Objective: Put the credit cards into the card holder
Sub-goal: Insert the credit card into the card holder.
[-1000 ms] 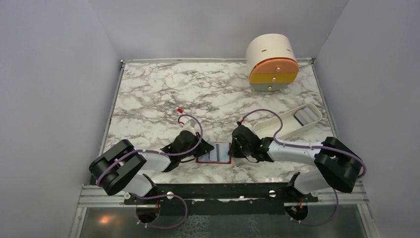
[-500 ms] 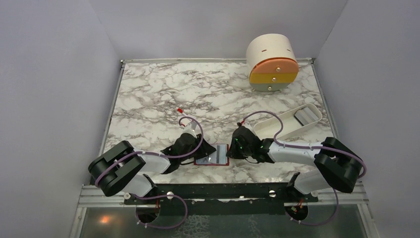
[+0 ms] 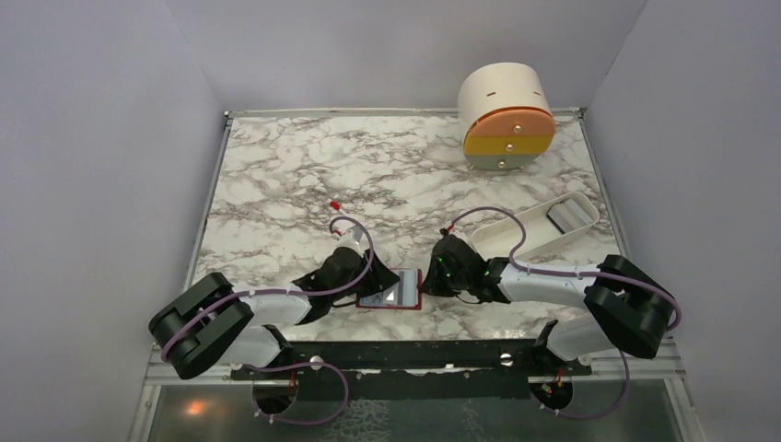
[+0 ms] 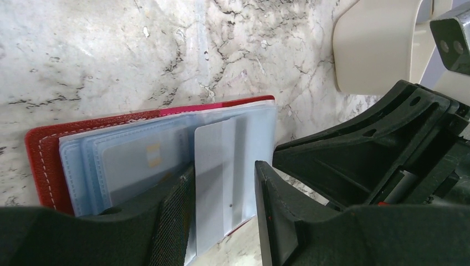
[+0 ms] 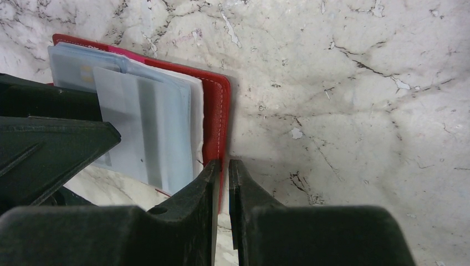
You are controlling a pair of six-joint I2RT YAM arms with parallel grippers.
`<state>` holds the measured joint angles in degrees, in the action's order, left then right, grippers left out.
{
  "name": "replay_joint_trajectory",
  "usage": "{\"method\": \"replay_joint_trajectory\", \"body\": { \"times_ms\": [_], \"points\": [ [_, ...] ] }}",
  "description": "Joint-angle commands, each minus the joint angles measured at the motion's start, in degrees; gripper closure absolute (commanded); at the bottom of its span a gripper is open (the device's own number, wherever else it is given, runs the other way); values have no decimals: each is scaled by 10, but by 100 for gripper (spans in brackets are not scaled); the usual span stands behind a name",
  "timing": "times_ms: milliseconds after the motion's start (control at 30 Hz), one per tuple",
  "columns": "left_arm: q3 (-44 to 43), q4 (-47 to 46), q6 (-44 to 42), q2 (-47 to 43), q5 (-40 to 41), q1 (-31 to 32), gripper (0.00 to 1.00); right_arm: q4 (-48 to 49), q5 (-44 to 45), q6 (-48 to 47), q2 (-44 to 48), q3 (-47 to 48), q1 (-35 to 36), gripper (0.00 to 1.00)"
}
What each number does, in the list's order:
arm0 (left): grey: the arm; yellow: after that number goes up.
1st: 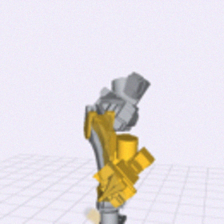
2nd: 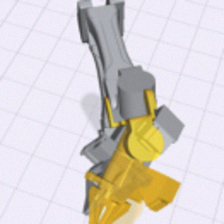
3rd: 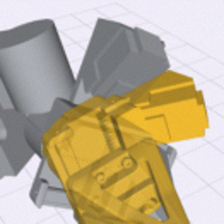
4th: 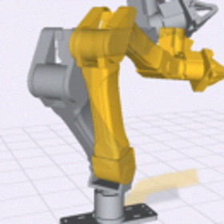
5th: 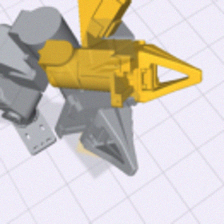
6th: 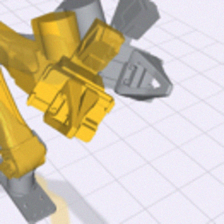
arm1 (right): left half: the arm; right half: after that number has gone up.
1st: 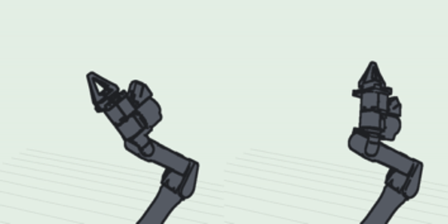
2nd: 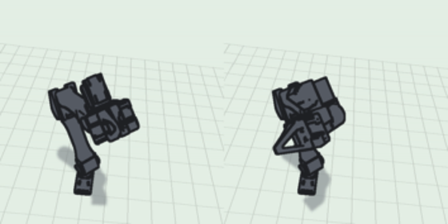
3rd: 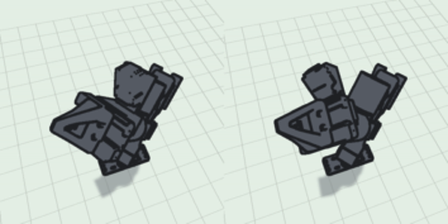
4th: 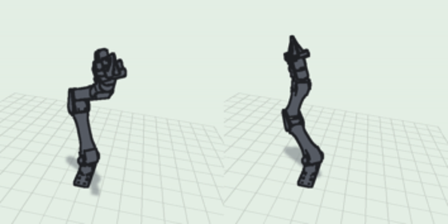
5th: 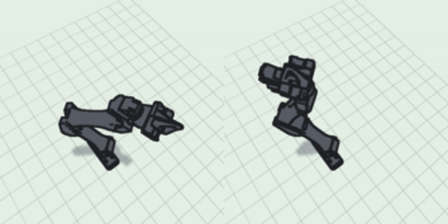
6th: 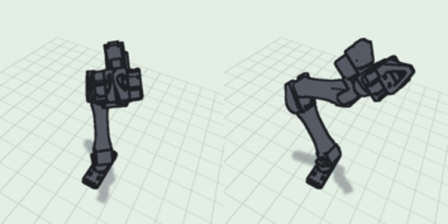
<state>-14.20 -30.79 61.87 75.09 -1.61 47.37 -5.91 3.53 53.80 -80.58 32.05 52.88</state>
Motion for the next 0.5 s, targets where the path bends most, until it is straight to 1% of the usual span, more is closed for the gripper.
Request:
{"method": "replay_joint_trajectory", "body": {
  "times_ms": [0, 267, 467],
  "points": [
    [-15, 103, -20, -18, 39, 2, 54, -16, -11, 2, -4, -18, 5, 87],
    [-69, 205, -64, -62, 63, 2, 50, -11, -20, -1, 11, -16, 5, 87],
    [-72, 232, -61, -82, 58, 1, 49, -18, -29, 7, 46, -10, 4, 87]
  ]
}}
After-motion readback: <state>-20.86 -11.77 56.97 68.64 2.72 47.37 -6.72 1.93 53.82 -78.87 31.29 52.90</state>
